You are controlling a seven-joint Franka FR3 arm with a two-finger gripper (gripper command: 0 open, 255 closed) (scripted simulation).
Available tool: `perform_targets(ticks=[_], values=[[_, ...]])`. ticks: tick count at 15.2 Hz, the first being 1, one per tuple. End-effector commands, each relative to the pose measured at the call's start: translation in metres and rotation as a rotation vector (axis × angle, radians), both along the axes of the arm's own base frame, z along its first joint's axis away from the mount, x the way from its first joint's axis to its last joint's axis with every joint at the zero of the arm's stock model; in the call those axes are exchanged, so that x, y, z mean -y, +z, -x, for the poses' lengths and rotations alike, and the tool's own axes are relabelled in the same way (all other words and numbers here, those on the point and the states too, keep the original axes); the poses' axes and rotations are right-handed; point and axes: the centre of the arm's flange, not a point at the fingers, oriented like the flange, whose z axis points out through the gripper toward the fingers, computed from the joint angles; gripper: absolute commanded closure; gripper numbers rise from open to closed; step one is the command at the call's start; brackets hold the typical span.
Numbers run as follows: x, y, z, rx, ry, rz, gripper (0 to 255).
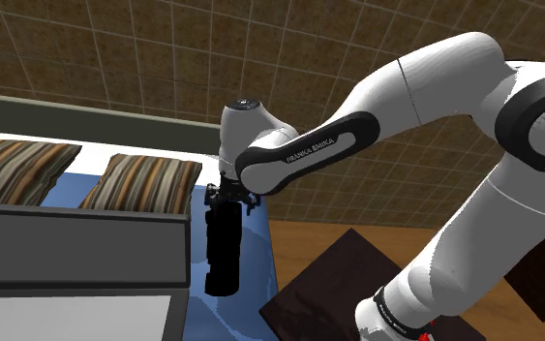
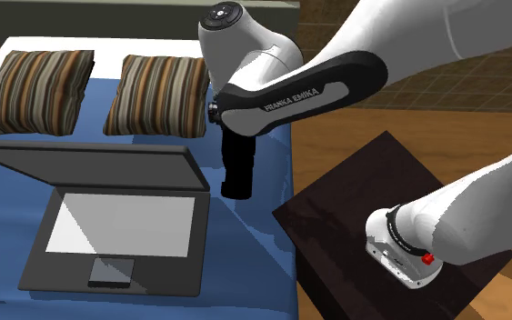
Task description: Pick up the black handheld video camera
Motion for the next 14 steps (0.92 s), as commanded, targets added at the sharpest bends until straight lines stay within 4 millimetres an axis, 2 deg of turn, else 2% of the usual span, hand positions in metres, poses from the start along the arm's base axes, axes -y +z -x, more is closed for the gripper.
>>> perform_targets(ticks=[1,6,9,10,14], values=[[-0.002,-0.015,-0.004,0.005,-0.016,0.002,0],[-0.002,-0.041,-0.004,0.005,-0.016,0.002,0],[-0.002,-0.044,-0.004,0.005,-0.015,0.002,0],[-0.003,-0.044,-0.004,0.005,-0.016,0.002,255],[-0.002,-0.044,-0.004,0.005,-0.016,0.002,255]])
